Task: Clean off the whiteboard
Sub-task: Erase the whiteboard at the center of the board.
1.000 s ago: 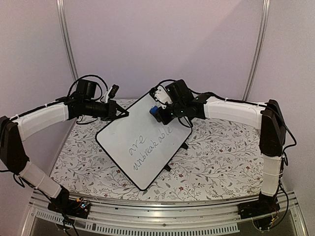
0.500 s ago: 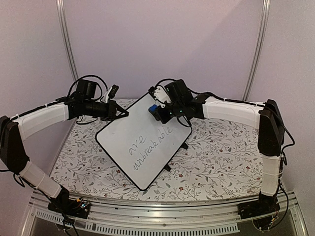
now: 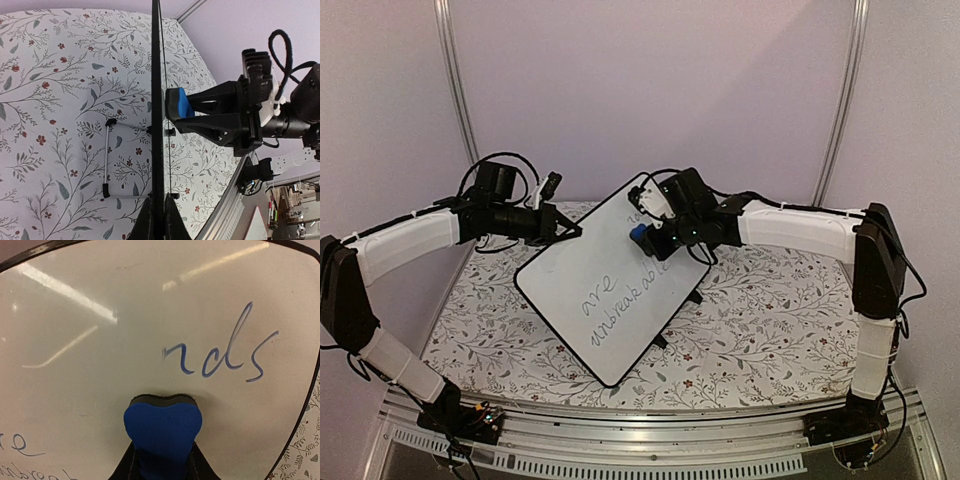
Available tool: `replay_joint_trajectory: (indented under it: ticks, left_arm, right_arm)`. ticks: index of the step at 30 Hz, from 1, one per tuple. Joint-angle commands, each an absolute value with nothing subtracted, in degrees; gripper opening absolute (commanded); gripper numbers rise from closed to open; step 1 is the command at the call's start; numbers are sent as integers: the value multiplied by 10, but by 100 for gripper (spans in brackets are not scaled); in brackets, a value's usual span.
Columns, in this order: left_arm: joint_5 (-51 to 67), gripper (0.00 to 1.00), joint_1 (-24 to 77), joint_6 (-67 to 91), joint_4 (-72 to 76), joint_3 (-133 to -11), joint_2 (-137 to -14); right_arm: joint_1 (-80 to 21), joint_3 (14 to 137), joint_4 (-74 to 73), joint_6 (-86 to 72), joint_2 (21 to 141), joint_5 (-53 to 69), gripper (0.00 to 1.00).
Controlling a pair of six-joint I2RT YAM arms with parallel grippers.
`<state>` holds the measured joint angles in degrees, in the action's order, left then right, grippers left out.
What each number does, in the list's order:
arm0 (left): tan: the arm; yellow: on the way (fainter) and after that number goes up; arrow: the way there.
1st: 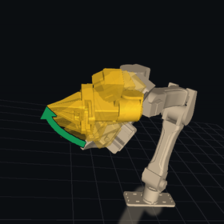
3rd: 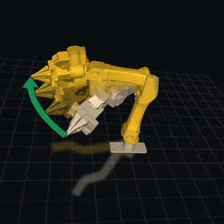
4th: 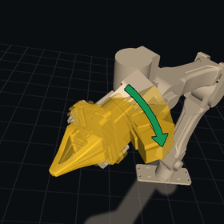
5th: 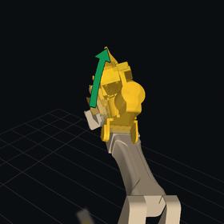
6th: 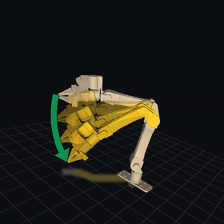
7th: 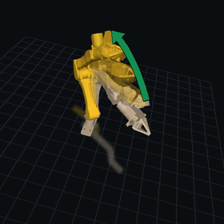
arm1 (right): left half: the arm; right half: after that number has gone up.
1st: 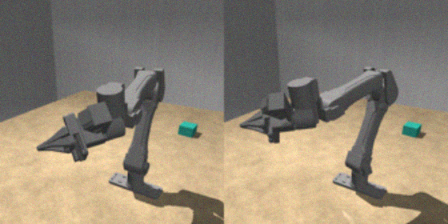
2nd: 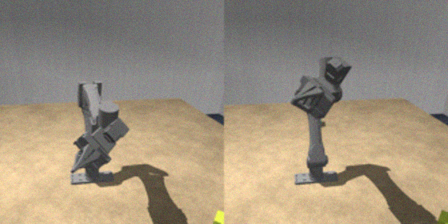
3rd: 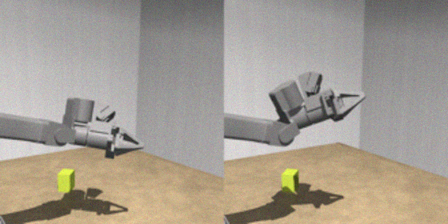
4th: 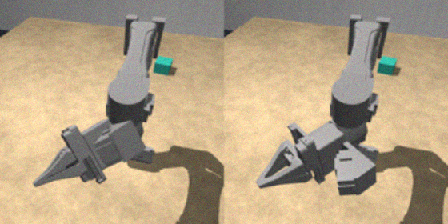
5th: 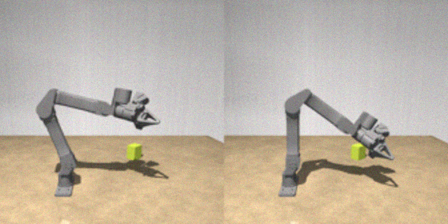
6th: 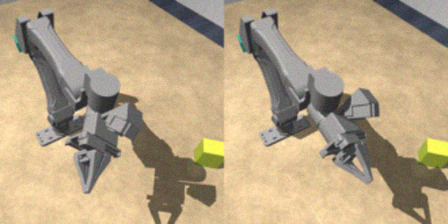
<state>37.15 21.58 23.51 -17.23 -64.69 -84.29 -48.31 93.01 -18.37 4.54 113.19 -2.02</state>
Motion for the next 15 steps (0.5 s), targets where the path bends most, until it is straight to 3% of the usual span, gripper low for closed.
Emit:
replay_joint_trajectory:
  ticks: [1,8,15]
  left_arm:
    - [378,0,221,190,-145,-644,-848]
    - [380,0,221,191,-145,-644,-849]
    - [380,0,221,190,-144,-644,-848]
  right_arm:
    - [-481,1018,-201,56,1170,-13,21]
    - [-481,1152,-234,79,1235,-25,22]
    - [-480,1083,-233,72,1229,-20,22]
